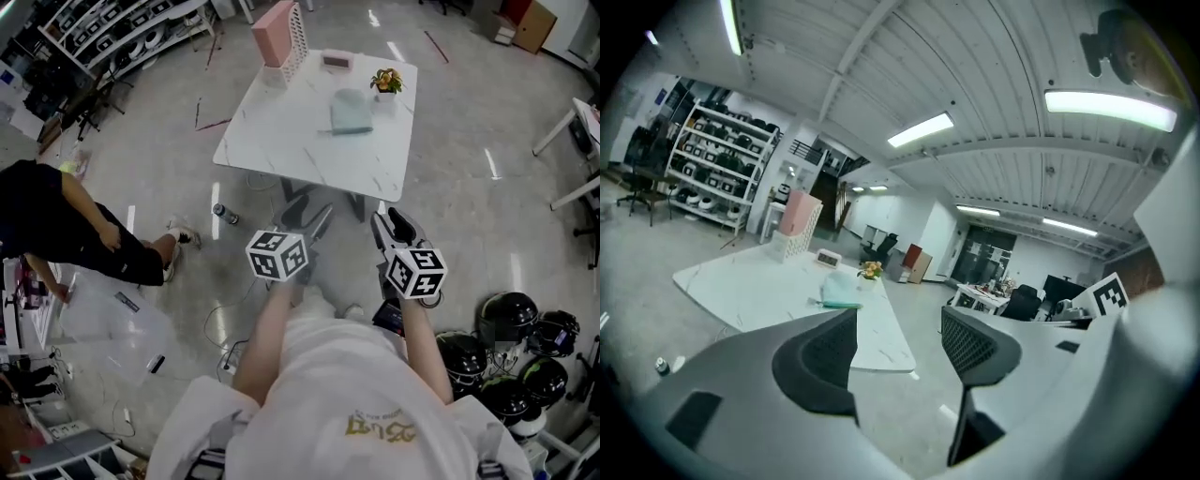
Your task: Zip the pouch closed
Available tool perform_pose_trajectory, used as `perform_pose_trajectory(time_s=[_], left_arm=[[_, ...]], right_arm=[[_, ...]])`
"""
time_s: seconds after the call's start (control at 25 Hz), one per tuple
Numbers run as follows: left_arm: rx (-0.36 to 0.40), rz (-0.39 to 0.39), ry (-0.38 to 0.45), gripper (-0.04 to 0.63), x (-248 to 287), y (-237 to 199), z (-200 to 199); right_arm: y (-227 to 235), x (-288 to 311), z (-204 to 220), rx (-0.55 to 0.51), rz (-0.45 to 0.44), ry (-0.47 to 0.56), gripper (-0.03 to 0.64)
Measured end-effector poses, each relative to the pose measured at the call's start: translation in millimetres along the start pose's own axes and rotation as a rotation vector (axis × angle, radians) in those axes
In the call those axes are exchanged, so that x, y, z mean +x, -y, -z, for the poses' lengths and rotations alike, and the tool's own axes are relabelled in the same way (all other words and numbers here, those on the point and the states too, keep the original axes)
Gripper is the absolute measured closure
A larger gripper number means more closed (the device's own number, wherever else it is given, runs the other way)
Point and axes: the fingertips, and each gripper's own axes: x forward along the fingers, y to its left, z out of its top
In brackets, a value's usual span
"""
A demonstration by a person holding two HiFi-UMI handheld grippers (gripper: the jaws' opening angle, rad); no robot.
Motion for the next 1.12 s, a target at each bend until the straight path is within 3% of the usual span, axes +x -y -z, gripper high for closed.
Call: perform_pose_trajectory(time_s=[0.36,0.56,0.72,1.12], left_arm=[[0.005,-0.006,-0.043,0.324,15.3,-30.6,0.9],[0.016,0.008,-0.07,0.339,50.5,-75.9,-12.8],[-0.006,0.06,-0.118,0.341,94.5,-118.9,-25.4],[0.024,0.176,-0.263,0.348,187.1,-213.1,-55.2]], right_arm=[[8.3,36.3,3.3,0.012,0.03,-0.026,0.457],[18.8,89.2,0.3,0.011,0.05,-0.046,0.456],[36.2,135.0,-2.3,0.03,0.126,-0.068,0.456],[58.7,249.6,-12.3,0.055,0.283,-0.134,0.453]])
